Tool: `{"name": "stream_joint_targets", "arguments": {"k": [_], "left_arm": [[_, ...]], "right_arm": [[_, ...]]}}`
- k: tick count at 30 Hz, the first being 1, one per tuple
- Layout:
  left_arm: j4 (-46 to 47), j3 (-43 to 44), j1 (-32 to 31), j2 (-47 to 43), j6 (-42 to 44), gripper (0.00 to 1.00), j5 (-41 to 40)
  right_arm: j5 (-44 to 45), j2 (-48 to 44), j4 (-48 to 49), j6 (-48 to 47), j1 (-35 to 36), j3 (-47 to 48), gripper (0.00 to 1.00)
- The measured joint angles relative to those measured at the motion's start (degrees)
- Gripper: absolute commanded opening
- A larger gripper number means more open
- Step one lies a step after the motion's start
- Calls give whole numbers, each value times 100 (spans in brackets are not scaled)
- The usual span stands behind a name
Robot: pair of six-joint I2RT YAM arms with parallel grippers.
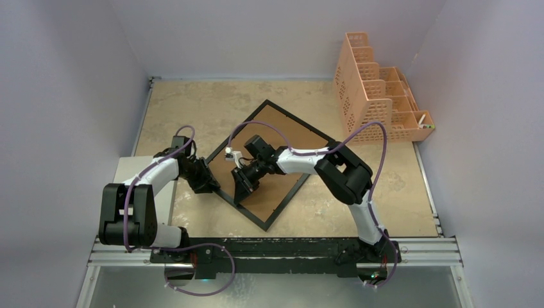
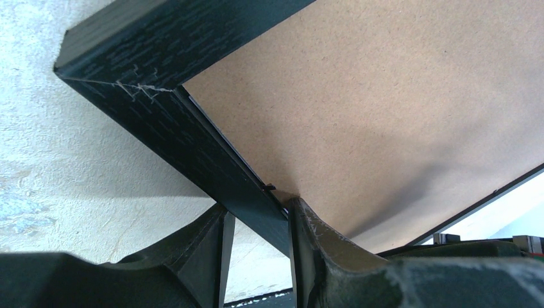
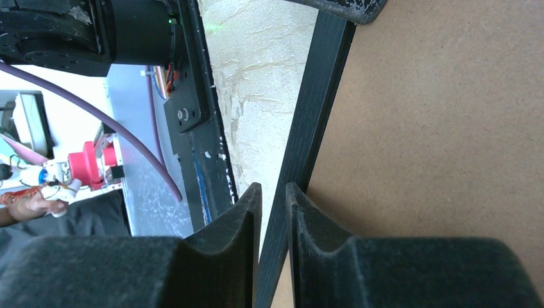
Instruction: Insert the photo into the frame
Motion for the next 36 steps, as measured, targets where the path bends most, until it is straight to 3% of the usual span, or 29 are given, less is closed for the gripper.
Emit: {"name": "stream_joint_targets", "arguments": {"k": [36], "left_arm": [[-9, 11, 0, 13, 0, 37, 0]], "right_arm": [[-2, 256, -245, 741, -164, 157, 20]]}}
